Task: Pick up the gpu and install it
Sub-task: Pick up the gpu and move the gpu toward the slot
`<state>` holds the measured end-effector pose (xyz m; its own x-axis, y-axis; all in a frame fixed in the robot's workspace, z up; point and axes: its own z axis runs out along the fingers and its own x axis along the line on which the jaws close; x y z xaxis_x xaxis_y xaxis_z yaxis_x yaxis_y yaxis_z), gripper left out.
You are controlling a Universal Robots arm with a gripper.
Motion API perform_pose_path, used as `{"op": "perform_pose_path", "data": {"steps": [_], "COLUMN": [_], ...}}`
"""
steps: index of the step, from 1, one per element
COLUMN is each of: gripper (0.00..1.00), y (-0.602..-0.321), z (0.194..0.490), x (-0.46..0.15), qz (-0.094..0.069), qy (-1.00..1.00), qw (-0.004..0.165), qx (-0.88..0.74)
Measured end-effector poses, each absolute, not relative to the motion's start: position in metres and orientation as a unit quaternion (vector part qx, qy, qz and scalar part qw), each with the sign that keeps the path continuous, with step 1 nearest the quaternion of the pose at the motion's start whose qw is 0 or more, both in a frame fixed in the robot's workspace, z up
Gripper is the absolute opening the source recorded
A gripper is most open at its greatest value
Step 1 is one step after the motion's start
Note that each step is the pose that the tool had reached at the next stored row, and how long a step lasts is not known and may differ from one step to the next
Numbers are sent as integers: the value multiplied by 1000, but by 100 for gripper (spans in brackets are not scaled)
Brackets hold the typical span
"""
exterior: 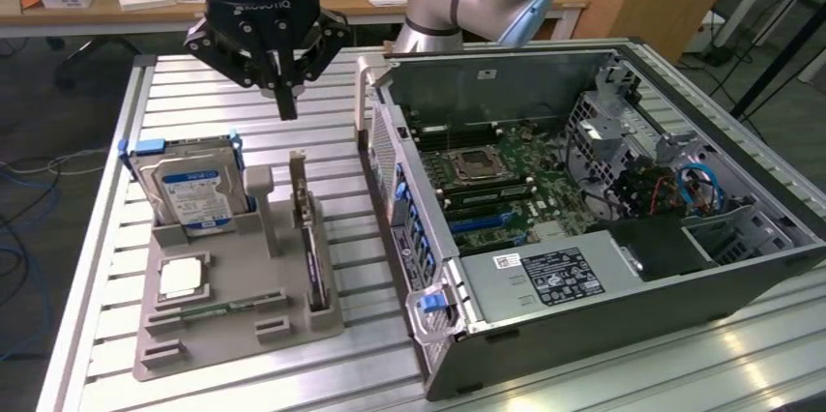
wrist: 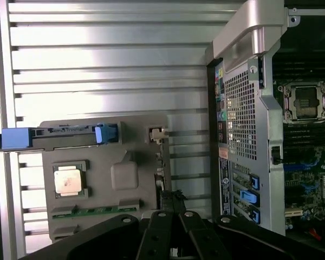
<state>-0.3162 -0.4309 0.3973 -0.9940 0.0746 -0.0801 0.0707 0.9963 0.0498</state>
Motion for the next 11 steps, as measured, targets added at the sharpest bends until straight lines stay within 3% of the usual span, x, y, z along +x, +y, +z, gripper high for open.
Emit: {"op": "perform_pose_path", "data": {"steps": [3, 5, 11], "gripper": [11, 23, 41], "y": [-431, -431, -431], "z": [397, 397, 397], "x": [-316, -316, -316], "qz": [23, 23, 23], "qy": [998, 998, 998], "qw": [41, 41, 41], "qx": [36, 36, 36]}}
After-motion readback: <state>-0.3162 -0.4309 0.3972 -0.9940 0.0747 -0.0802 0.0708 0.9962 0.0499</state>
